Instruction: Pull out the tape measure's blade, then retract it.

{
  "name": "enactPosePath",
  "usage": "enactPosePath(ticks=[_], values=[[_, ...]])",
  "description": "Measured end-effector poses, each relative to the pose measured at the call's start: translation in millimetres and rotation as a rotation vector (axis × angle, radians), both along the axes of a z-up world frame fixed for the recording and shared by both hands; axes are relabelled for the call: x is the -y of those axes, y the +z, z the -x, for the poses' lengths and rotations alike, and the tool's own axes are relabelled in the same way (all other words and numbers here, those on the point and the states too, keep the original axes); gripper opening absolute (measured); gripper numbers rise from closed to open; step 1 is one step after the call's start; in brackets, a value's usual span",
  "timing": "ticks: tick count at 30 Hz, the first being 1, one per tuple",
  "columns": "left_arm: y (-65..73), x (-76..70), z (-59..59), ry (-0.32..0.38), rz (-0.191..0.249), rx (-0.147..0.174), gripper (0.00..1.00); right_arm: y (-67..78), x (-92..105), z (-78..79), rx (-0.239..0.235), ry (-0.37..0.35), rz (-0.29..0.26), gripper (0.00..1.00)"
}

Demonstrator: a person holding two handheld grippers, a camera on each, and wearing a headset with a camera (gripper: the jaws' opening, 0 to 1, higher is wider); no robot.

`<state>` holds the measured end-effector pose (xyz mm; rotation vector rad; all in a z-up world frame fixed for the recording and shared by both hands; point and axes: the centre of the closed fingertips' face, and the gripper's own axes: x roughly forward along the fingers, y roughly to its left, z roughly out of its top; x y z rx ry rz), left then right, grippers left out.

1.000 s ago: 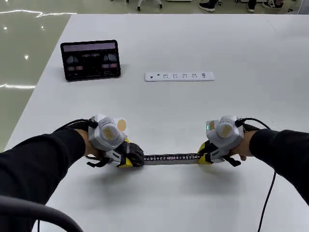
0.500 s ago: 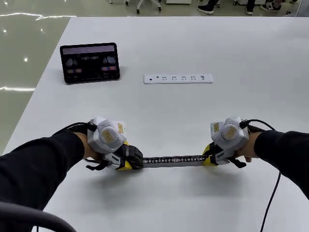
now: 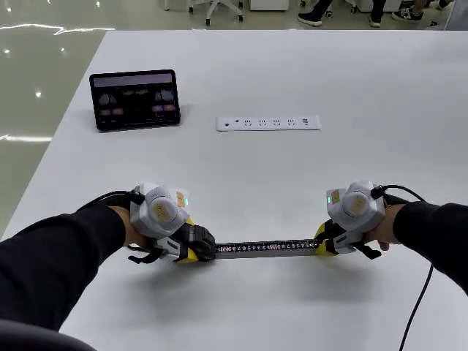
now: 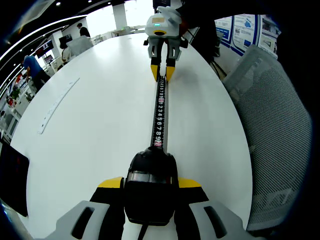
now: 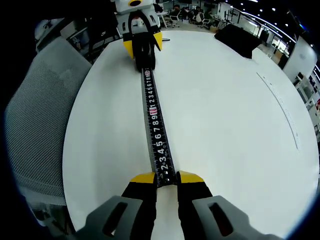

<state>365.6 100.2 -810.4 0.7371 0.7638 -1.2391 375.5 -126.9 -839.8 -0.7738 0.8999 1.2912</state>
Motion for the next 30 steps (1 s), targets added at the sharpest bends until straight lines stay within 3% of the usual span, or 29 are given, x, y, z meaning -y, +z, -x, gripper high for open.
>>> enactPosePath(ticks=[30], values=[[-1.1,-1.0,-0.7,0.004,0.002,-0.002,0.34,-0.3,21.4,-2.8,-0.002,-0.022,0.018,0.1]])
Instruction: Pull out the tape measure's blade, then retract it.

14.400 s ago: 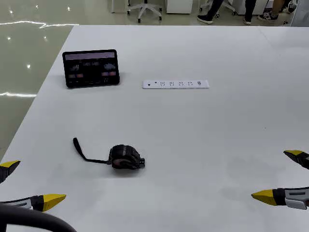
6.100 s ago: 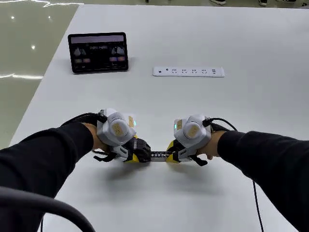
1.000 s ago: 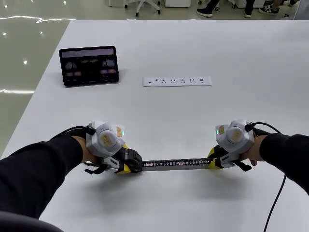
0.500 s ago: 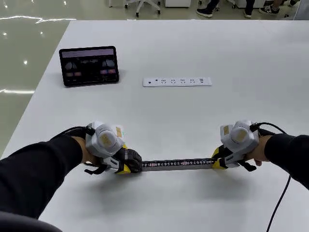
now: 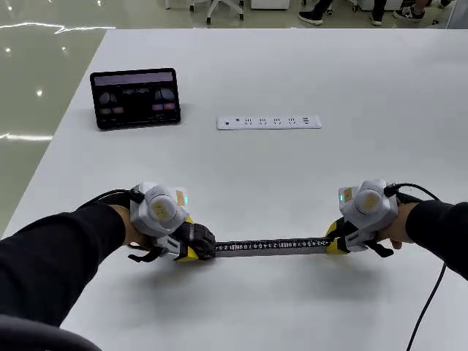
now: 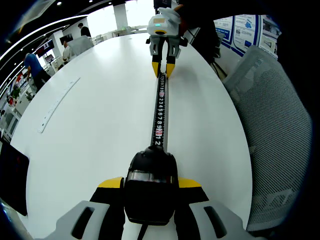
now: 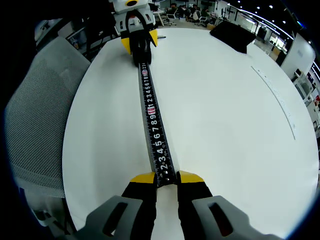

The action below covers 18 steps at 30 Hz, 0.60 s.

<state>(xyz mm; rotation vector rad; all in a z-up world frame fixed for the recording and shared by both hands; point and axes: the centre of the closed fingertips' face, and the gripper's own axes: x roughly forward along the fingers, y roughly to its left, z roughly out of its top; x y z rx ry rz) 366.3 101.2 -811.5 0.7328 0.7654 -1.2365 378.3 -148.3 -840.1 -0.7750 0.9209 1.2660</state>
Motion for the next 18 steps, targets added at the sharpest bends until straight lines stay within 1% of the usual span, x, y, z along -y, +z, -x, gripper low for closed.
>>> enactPosePath(ticks=[14,18], values=[[0.5,0.1,0.8,0.004,0.003,0.001,0.34,-0.4,1.7,-0.6,-0.004,-0.006,0.006,0.11],[0.4,-0.2,1.1,-0.006,0.0,0.003,0.34,-0.9,1.8,-1.3,-0.005,-0.012,0.004,0.11]])
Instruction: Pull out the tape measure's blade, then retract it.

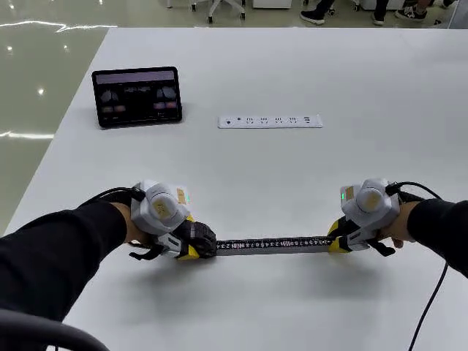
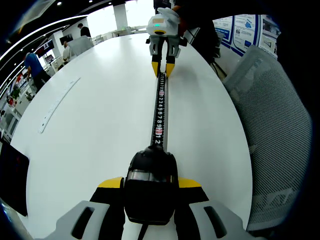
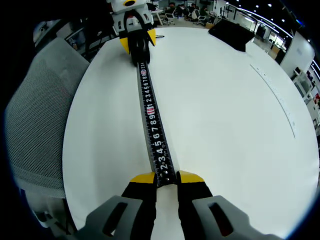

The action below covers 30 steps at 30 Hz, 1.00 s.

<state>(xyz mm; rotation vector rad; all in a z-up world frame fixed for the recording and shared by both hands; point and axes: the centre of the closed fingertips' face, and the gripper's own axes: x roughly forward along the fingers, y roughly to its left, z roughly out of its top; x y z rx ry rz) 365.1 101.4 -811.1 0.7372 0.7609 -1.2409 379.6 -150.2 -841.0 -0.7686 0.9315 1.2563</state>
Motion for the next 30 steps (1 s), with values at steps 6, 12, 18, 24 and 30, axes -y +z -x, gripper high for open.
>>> enactPosePath(ticks=[6,12,18,24,30], values=[[-0.1,0.0,-0.2,-0.008,0.001,0.001,0.34,0.1,-0.1,0.5,-0.008,-0.009,0.005,0.11],[0.2,-0.1,0.1,-0.011,0.001,0.001,0.34,0.4,0.4,1.7,-0.015,-0.015,0.007,0.11],[0.3,-0.2,0.4,-0.022,0.001,0.005,0.34,0.5,-0.3,3.9,-0.025,-0.015,0.02,0.11],[1.2,0.9,-0.1,-0.047,0.001,0.027,0.34,0.4,-0.8,3.5,-0.017,-0.025,0.027,0.12],[-5.4,-10.3,0.2,-0.011,-0.064,-0.004,0.36,-0.5,-1.2,4.0,-0.002,0.001,0.066,0.12]])
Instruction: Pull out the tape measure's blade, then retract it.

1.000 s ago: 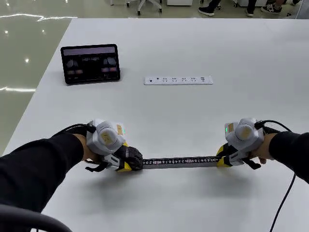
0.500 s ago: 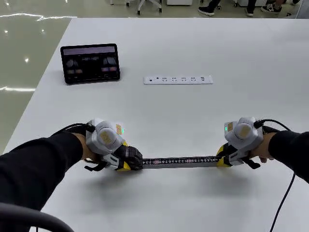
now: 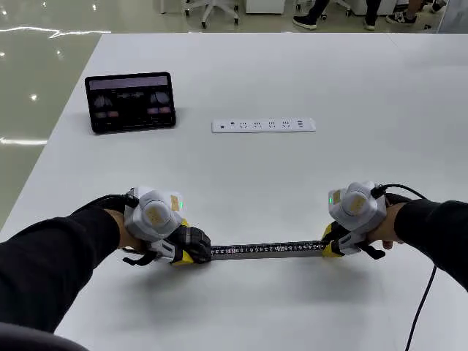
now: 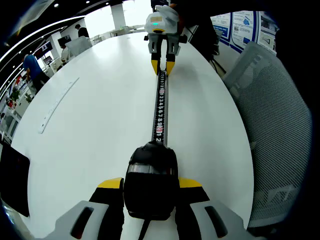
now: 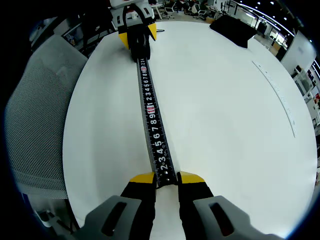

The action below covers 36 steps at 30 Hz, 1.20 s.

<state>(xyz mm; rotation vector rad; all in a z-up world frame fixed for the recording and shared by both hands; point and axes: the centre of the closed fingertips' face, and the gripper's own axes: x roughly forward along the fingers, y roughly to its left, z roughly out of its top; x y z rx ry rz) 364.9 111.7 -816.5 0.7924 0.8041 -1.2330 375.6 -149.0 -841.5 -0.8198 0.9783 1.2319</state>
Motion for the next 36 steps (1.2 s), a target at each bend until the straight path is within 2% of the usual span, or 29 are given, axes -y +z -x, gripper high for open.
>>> enactPosePath(ticks=[2,4,7,9,10,11,13,14,15,16,17,18,19,20,21,22,25,26,27,28,29,30,32,34,35,36], values=[[-0.3,-4.0,-3.1,0.031,0.004,0.01,0.42,0.2,-0.3,1.1,0.007,0.007,0.005,0.12],[1.5,-9.0,-4.1,0.074,0.01,0.005,0.49,0.6,0.1,1.0,0.014,0.007,0.005,0.13],[5.3,-18.5,-8.2,0.15,0.032,0.012,0.58,2.3,3.2,-6.1,0.065,-0.021,0.007,0.21],[6.2,-24.2,-9.5,0.202,0.048,0.008,0.64,3.8,4.5,-4.5,0.069,-0.026,-0.002,0.26],[8.9,-26.7,-13.8,0.232,0.068,0.031,0.69,5.1,6.4,-4.3,0.075,-0.034,-0.008,0.27],[11.0,-30.2,-18.3,0.264,0.08,0.058,0.78,6.3,8.4,-5.4,0.085,-0.04,-0.012,0.28],[14.0,-34.4,-13.5,0.344,0.116,0.006,0.86,10.6,13.7,-10.5,0.111,-0.104,-0.019,0.28],[17.9,-33.9,-12.3,0.395,0.163,-0.024,0.91,14.3,14.3,-12.7,0.114,-0.152,-0.045,0.29],[20.5,-38.0,-13.1,0.428,0.19,-0.02,0.98,18.8,15.0,-14.4,0.12,-0.177,-0.071,0.3],[21.9,-43.7,-11.1,0.436,0.183,-0.012,0.99,21.1,18.1,-16.4,0.133,-0.198,-0.075,0.33],[22.7,-46.8,-12.3,0.449,0.197,0.003,1.0,22.9,21.4,-18.2,0.149,-0.217,-0.076,0.35],[22.1,-53.9,-7.8,0.472,0.19,-0.005,1.0,23.8,24.7,-16.1,0.148,-0.222,-0.078,0.37],[23.2,-57.6,-6.8,0.491,0.206,0.0,1.0,24.9,26.0,-14.4,0.148,-0.227,-0.087,0.39],[26.3,-58.6,-3.3,0.517,0.253,-0.009,1.0,27.6,27.1,-11.3,0.151,-0.237,-0.103,0.4],[27.3,-61.0,0.0,0.533,0.271,-0.024,1.0,28.8,28.4,-9.3,0.153,-0.242,-0.108,0.42],[29.5,-65.8,1.8,0.561,0.295,-0.021,1.0,29.1,31.3,-7.4,0.159,-0.248,-0.114,0.43],[39.0,-77.4,4.7,0.61,0.35,0.034,1.0,34.7,34.3,1.0,0.166,-0.28,-0.145,0.47],[41.0,-79.3,6.9,0.626,0.37,0.033,1.0,36.3,34.3,2.8,0.167,-0.295,-0.16,0.49],[42.4,-79.5,12.6,0.639,0.395,0.01,1.0,39.0,33.0,5.8,0.169,-0.309,-0.175,0.51],[44.8,-74.3,23.5,0.635,0.446,-0.043,1.0,41.3,33.3,8.5,0.177,-0.323,-0.193,0.51],[45.6,-75.5,27.1,0.639,0.459,-0.037,1.0,41.6,33.7,10.9,0.177,-0.327,-0.203,0.52],[43.9,-81.8,31.1,0.634,0.432,-0.002,1.0,42.2,34.6,15.9,0.178,-0.327,-0.21,0.53],[44.7,-89.7,34.2,0.657,0.425,0.04,1.0,44.0,35.8,24.6,0.194,-0.321,-0.212,0.55],[50.4,-97.2,32.3,0.714,0.448,0.072,1.0,47.2,36.2,32.2,0.196,-0.322,-0.225,0.57],[52.2,-100.2,34.0,0.739,0.461,0.07,1.0,47.7,37.3,34.3,0.198,-0.328,-0.235,0.59],[58.2,-102.7,33.5,0.758,0.497,0.087,1.0,50.0,39.3,37.5,0.207,-0.338,-0.246,0.61]])
